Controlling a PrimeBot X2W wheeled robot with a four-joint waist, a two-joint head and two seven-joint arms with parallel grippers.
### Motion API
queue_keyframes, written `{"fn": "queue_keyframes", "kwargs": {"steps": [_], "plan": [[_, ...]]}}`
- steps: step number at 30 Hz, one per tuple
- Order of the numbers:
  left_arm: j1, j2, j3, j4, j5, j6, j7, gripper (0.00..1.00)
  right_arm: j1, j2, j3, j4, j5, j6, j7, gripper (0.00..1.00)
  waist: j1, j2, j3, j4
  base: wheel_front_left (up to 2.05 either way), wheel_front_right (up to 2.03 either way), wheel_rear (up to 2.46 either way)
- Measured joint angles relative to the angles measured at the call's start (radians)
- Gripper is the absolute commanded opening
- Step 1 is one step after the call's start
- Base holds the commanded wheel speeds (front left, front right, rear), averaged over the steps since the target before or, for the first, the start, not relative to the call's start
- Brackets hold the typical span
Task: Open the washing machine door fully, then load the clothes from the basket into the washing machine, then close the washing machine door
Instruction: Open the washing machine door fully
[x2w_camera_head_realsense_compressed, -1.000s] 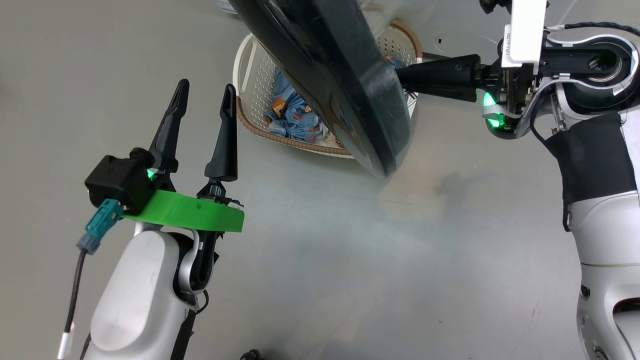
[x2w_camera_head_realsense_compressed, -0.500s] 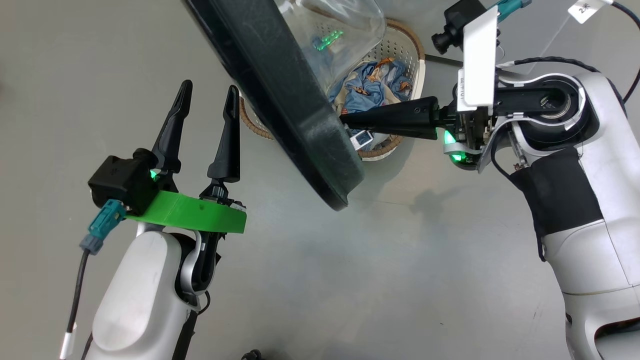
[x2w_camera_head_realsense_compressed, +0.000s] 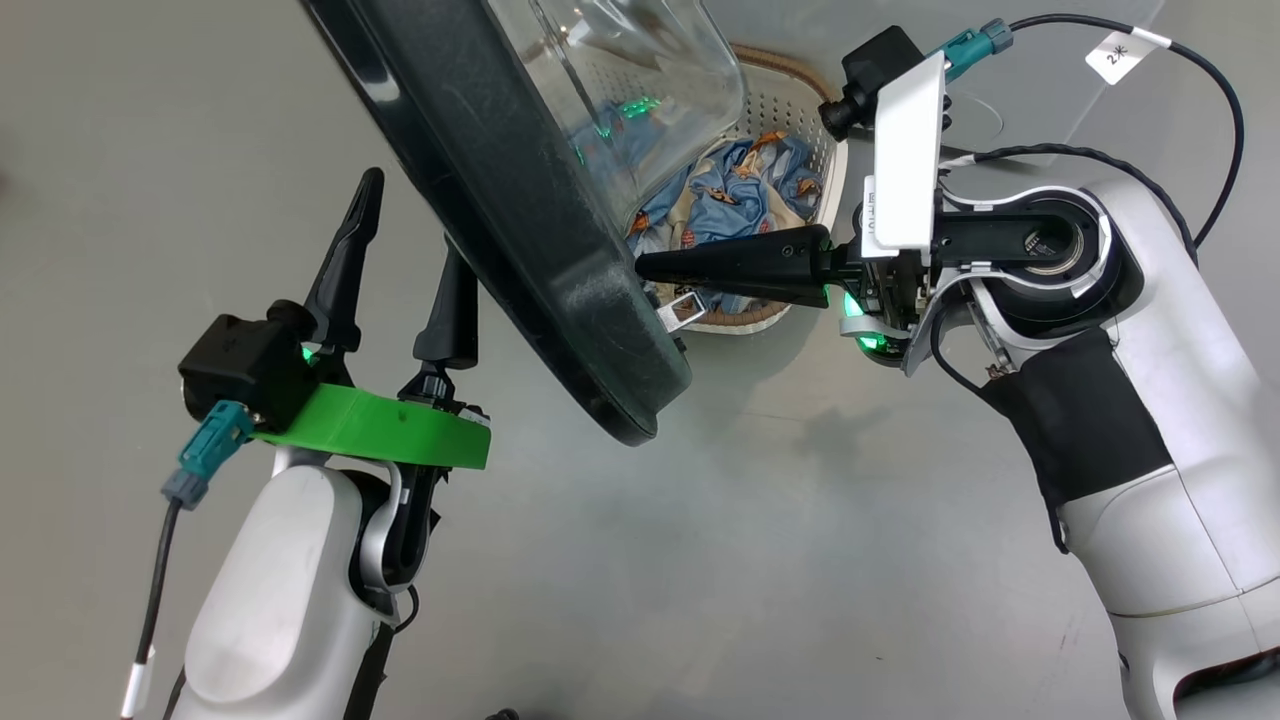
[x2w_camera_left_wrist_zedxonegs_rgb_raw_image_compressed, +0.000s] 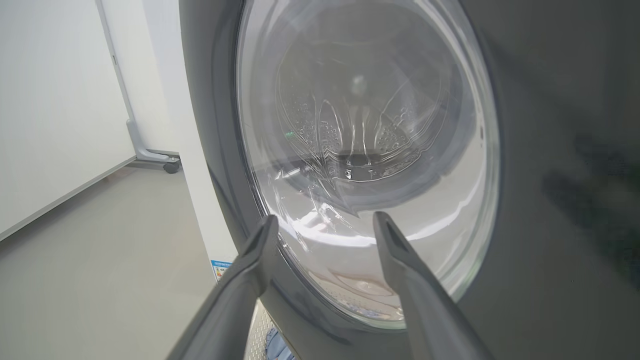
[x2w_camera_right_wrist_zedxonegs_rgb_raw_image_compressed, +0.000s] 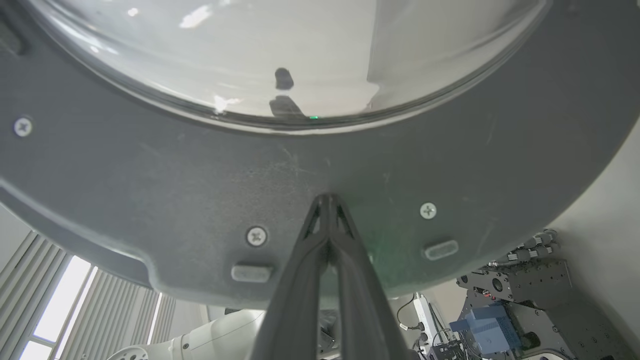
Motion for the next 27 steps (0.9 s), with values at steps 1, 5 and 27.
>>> {"fn": "queue_keyframes", "kwargs": {"steps": [1, 5, 27], "plan": [[0.002, 0.000, 0.003, 0.003, 0.000, 0.000, 0.000, 1.00, 0.002, 0.001, 0.000, -0.002, 0.002, 0.000, -0.009, 0.00, 0.0000, 0.0000, -0.004, -0.002, 0.00, 0.00, 0.00], [0.011, 0.000, 0.010, 0.012, 0.000, 0.000, 0.000, 1.00, 0.011, 0.002, -0.006, -0.007, 0.007, 0.000, -0.034, 0.00, 0.0000, 0.0000, -0.021, -0.010, 0.00, 0.00, 0.00], [0.095, 0.050, 0.051, 0.044, 0.021, 0.000, -0.001, 1.00, 0.116, 0.011, -0.034, -0.008, 0.069, 0.017, -0.135, 0.00, 0.0000, 0.0000, -0.171, -0.081, 0.00, 0.00, 0.00]]}}
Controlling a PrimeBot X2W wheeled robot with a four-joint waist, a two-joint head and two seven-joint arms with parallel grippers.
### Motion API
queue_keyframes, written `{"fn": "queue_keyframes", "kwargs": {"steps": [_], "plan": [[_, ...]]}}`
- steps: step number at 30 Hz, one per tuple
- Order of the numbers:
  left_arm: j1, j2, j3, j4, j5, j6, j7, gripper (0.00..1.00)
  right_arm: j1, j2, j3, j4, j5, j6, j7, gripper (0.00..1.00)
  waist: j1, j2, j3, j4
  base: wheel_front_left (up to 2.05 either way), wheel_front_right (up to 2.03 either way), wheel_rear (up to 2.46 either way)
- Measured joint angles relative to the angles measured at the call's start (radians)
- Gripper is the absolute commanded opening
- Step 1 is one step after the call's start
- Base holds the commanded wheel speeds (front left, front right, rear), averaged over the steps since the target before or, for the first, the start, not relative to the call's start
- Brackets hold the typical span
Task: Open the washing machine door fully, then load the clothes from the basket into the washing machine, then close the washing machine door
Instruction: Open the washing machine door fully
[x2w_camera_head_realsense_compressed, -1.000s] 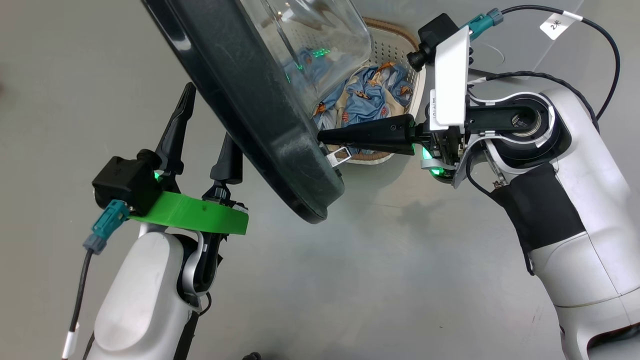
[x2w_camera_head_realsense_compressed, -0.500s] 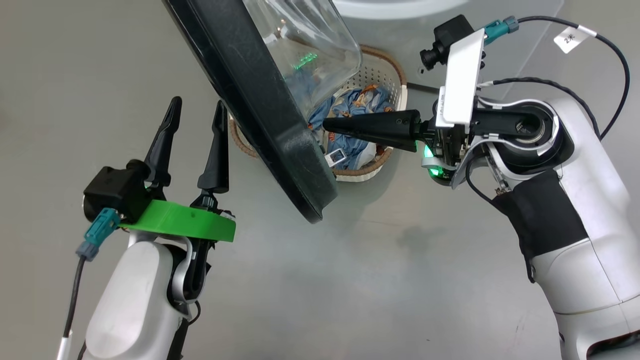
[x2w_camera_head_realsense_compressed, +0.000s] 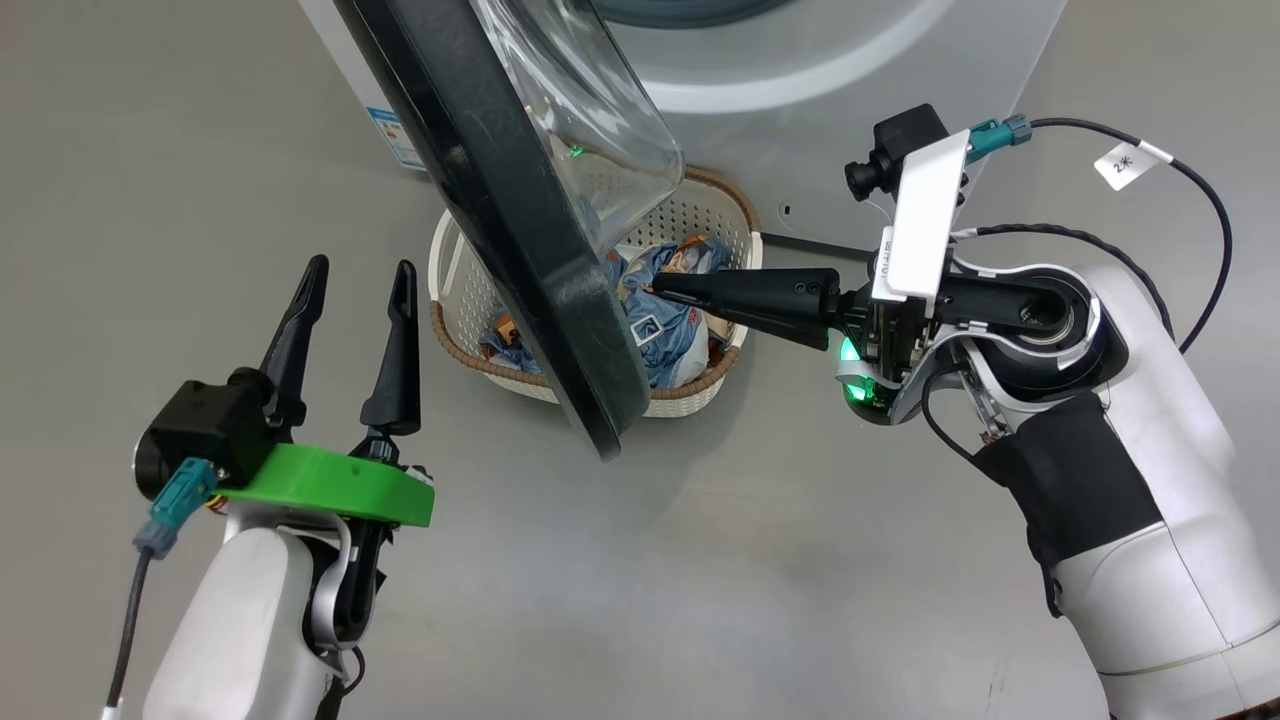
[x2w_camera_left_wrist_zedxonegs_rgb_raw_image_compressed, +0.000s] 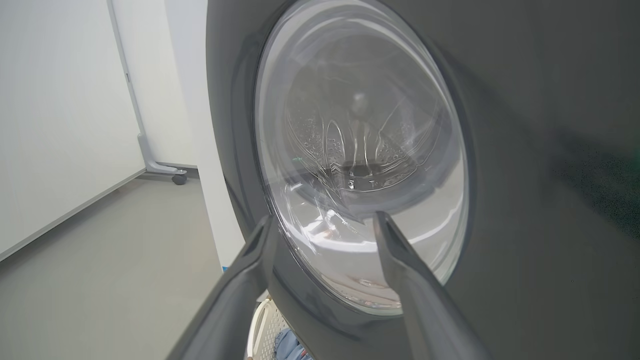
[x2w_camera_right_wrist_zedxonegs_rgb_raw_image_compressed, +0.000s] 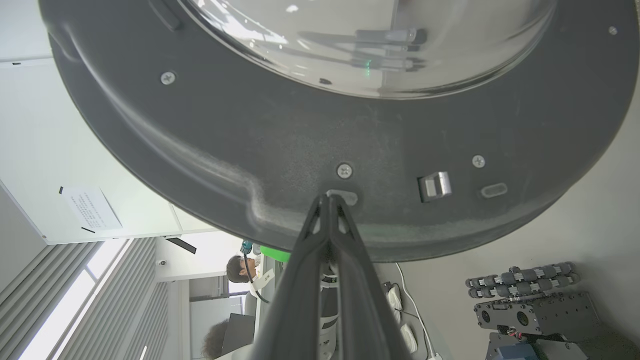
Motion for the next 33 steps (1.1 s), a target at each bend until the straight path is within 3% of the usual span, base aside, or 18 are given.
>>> {"fn": "queue_keyframes", "kwargs": {"steps": [3, 4, 5, 6, 7, 15, 21, 23, 33], "plan": [[0.015, 0.007, 0.012, 0.002, 0.000, 0.000, 0.000, 1.00, 0.014, 0.001, -0.005, 0.000, 0.000, 0.007, -0.021, 0.00, 0.0000, 0.0000, -0.015, -0.008, 0.00, 0.00, 0.00], [0.022, 0.009, 0.019, 0.002, 0.000, 0.000, 0.000, 1.00, 0.020, 0.001, -0.007, 0.000, 0.000, 0.014, -0.027, 0.19, 0.0000, 0.0000, -0.023, -0.012, 0.00, 0.00, 0.00], [0.029, 0.012, 0.023, 0.003, 0.000, 0.000, 0.000, 1.00, 0.025, 0.001, -0.009, 0.001, 0.000, 0.016, -0.035, 0.51, 0.0000, 0.0000, -0.030, -0.017, 0.00, 0.00, 0.00], [0.036, 0.013, 0.026, 0.003, 0.000, 0.000, 0.000, 1.00, 0.028, 0.003, -0.013, 0.002, -0.009, 0.022, -0.052, 0.97, 0.0000, 0.0000, -0.037, -0.022, 0.00, 0.00, 0.00], [0.042, 0.014, 0.029, 0.003, 0.000, 0.000, 0.000, 1.00, 0.030, 0.003, -0.018, 0.002, -0.017, 0.027, -0.065, 1.00, 0.0000, 0.0000, -0.044, -0.027, 0.00, 0.00, 0.00], [0.060, 0.020, 0.049, 0.000, 0.000, 0.000, 0.000, 1.00, 0.040, -0.024, -0.076, -0.008, -0.147, 0.096, -0.235, 1.00, 0.0000, 0.0000, -0.088, -0.069, 0.00, 0.00, 0.00], [0.079, 0.038, 0.057, -0.004, 0.000, 0.000, 0.000, 1.00, 0.040, -0.068, -0.076, -0.031, -0.304, 0.170, -0.376, 1.00, 0.0000, 0.0000, -0.107, -0.095, 0.00, 0.00, 0.00], [0.082, 0.038, 0.053, -0.009, 0.000, 0.000, 0.000, 1.00, 0.040, -0.100, -0.071, -0.040, -0.403, 0.195, -0.456, 1.00, 0.0000, 0.0001, -0.112, -0.105, 0.00, 0.00, 0.00], [0.082, 0.038, 0.053, -0.021, 0.000, 0.000, 0.000, 1.00, 0.039, -0.190, -0.015, -0.060, -0.724, 0.217, -0.700, 1.00, 0.0000, 0.0000, -0.116, -0.117, 0.00, 0.00, 0.00]]}}
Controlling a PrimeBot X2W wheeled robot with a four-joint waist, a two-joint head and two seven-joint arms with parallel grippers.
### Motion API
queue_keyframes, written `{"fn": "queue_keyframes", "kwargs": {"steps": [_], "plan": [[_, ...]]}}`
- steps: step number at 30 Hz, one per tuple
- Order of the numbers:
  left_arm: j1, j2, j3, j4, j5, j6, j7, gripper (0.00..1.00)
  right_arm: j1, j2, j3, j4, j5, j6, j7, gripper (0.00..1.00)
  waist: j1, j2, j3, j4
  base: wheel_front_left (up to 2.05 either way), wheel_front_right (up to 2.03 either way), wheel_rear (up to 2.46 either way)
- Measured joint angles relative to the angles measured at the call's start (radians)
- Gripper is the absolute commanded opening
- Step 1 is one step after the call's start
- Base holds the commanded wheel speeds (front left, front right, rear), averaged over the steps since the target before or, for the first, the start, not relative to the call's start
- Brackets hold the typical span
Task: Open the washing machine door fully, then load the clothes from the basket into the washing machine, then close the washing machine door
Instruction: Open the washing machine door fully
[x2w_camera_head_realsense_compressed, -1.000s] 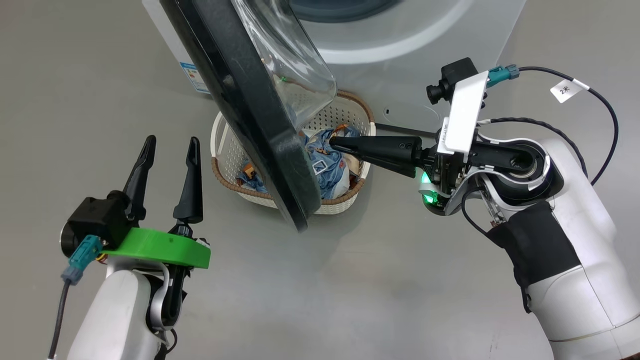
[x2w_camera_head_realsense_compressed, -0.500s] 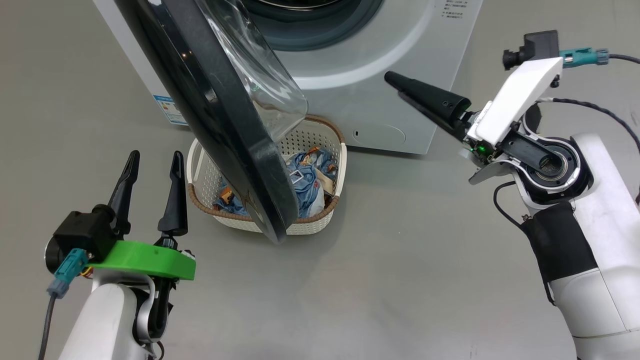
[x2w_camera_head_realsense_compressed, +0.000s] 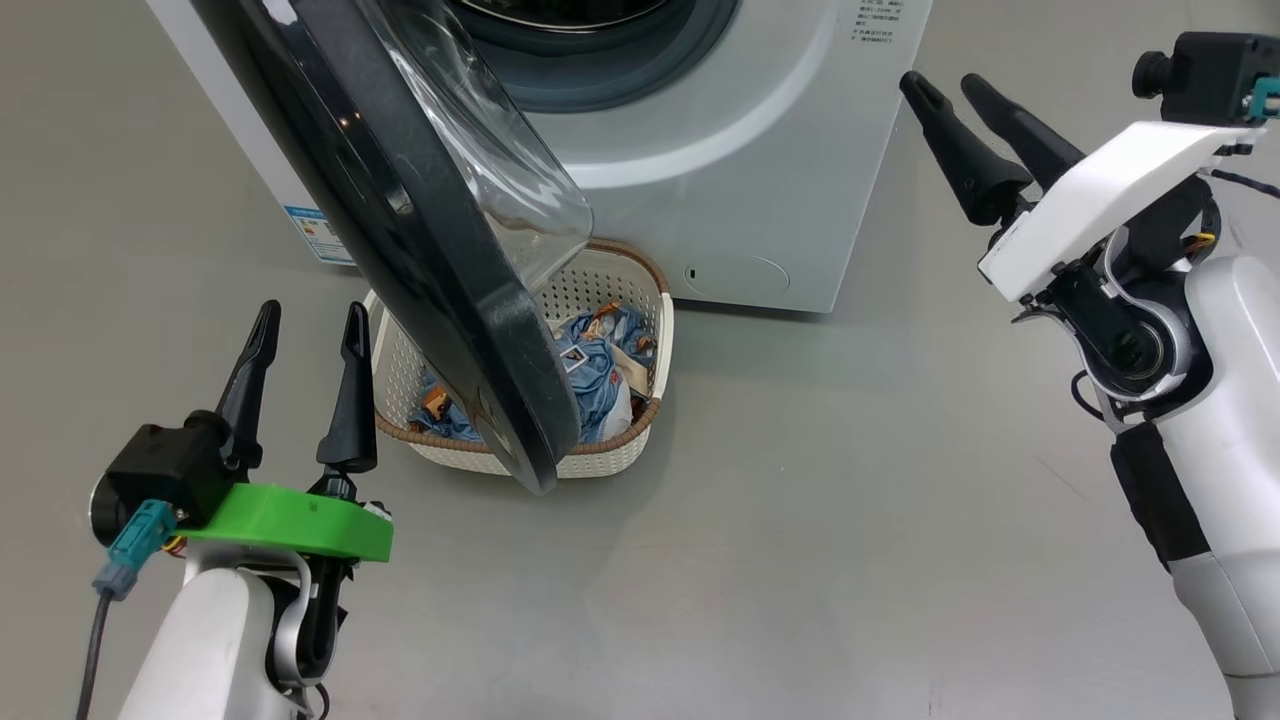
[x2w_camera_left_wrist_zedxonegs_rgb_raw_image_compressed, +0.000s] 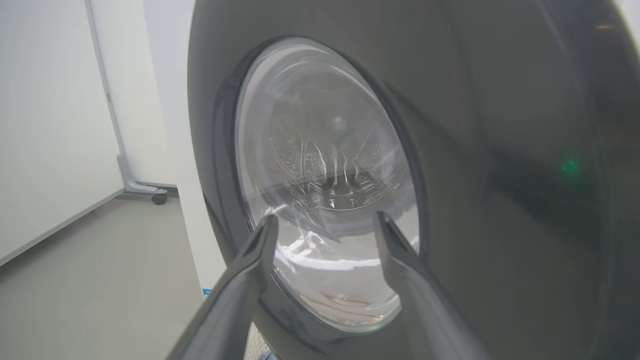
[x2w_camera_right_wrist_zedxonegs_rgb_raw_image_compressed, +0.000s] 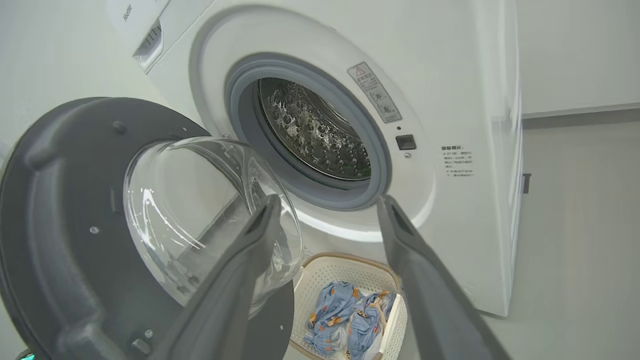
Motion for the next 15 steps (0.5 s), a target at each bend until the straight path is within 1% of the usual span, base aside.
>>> {"fn": "queue_keyframes", "kwargs": {"steps": [8, 13, 15], "plan": [[0.007, 0.001, 0.007, -0.002, 0.000, 0.000, 0.000, 1.00, 0.003, -0.044, 0.050, 0.005, -0.189, 0.005, -0.172, 1.00, 0.0000, 0.0000, -0.010, -0.008, 0.00, 0.00, 0.00], [0.029, 0.004, 0.023, -0.002, 0.007, 0.000, 0.000, 1.00, 0.027, -0.062, 0.071, 0.013, -0.282, 0.005, -0.274, 1.00, 0.0000, 0.0000, -0.022, -0.020, 0.00, 0.00, 0.00], [0.035, 0.005, 0.033, -0.002, 0.007, 0.000, 0.000, 1.00, 0.055, -0.063, 0.077, 0.026, -0.310, -0.001, -0.309, 1.00, 0.0000, 0.0000, -0.028, -0.025, 0.00, 0.00, 0.00]]}}
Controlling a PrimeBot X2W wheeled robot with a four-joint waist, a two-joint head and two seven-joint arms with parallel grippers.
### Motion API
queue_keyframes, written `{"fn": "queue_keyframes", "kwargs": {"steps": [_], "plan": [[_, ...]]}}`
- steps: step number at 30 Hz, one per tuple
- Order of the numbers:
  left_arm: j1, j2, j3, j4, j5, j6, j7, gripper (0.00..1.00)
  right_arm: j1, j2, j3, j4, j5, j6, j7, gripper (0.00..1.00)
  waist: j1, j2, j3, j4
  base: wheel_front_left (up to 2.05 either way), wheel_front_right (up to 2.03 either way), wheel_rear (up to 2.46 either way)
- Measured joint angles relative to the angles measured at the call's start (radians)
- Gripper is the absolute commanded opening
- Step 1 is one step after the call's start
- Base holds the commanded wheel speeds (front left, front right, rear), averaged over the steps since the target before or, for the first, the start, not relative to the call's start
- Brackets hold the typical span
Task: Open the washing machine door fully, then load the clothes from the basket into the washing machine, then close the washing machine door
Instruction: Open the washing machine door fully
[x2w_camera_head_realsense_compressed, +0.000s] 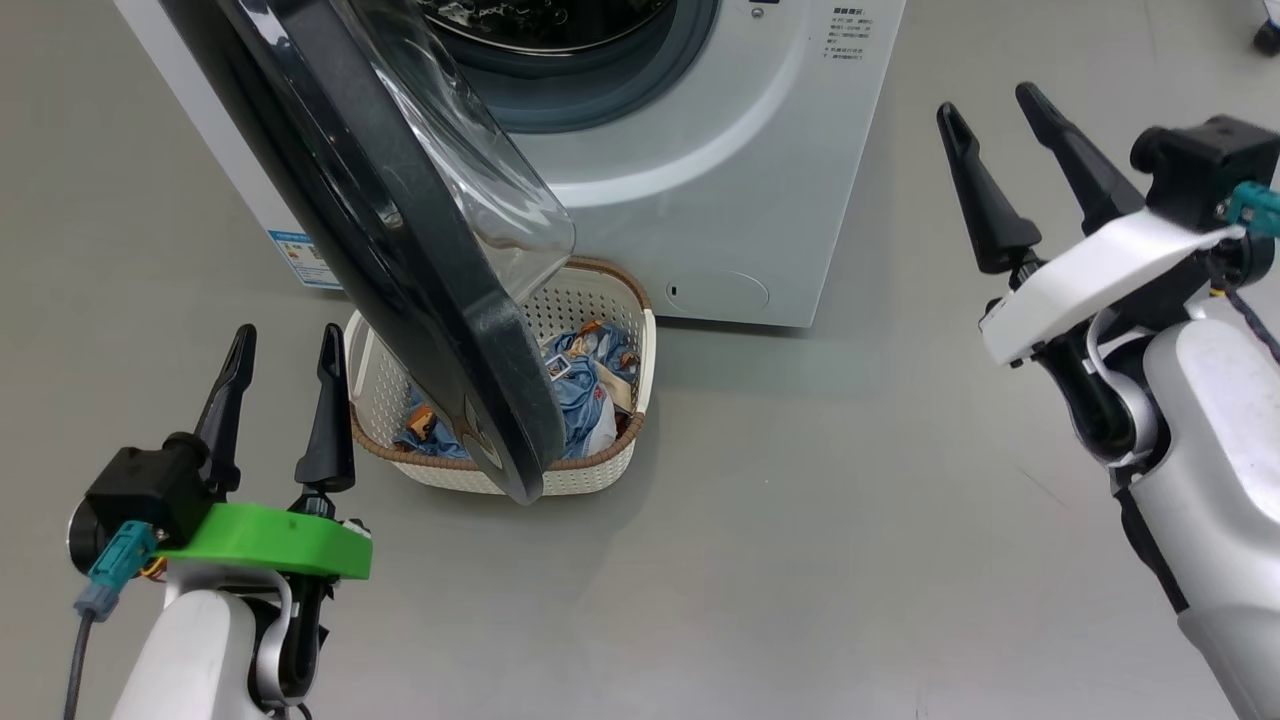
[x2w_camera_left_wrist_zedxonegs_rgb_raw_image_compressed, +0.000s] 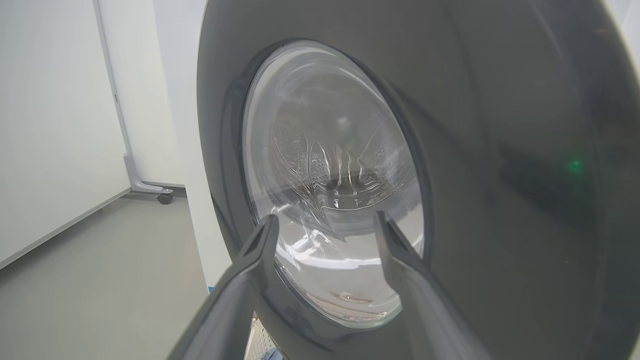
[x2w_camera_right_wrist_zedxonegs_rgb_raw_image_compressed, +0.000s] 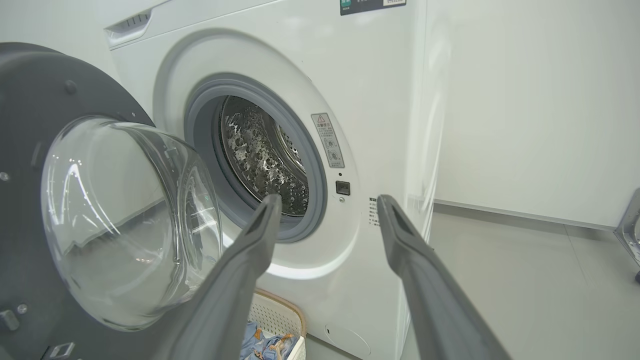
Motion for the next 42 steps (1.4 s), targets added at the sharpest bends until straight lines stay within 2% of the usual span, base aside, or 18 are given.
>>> {"fn": "queue_keyframes", "kwargs": {"steps": [14, 21, 29, 37, 42], "plan": [[0.073, 0.007, 0.053, 0.002, 0.008, 0.000, 0.000, 1.00, 0.158, -0.021, 0.036, 0.060, -0.100, -0.042, -0.186, 1.00, 0.0000, 0.0000, -0.046, -0.060, 0.00, 0.00, 0.00], [0.109, 0.006, 0.065, 0.003, 0.011, 0.000, 0.000, 1.00, 0.242, -0.027, 0.029, 0.073, -0.129, -0.084, -0.208, 1.00, 0.0000, 0.0000, -0.079, -0.091, 0.00, 0.00, 0.00], [0.143, 0.003, 0.071, 0.003, 0.015, 0.000, 0.000, 1.00, 0.367, -0.024, -0.031, 0.078, -0.126, -0.143, -0.218, 1.00, 0.0000, 0.0000, -0.110, -0.111, 0.00, 0.00, 0.00], [0.170, -0.004, 0.098, 0.001, 0.015, 0.000, 0.000, 1.00, 0.435, -0.023, -0.072, 0.055, -0.129, -0.173, -0.218, 1.00, 0.0000, 0.0000, -0.116, -0.122, 0.00, 0.00, 0.00], [0.186, -0.006, 0.098, -0.002, 0.018, 0.000, 0.000, 1.00, 0.462, -0.020, -0.093, 0.015, -0.157, -0.177, -0.218, 1.00, -0.0001, 0.0000, -0.116, -0.126, 0.00, 0.00, 0.00]]}}
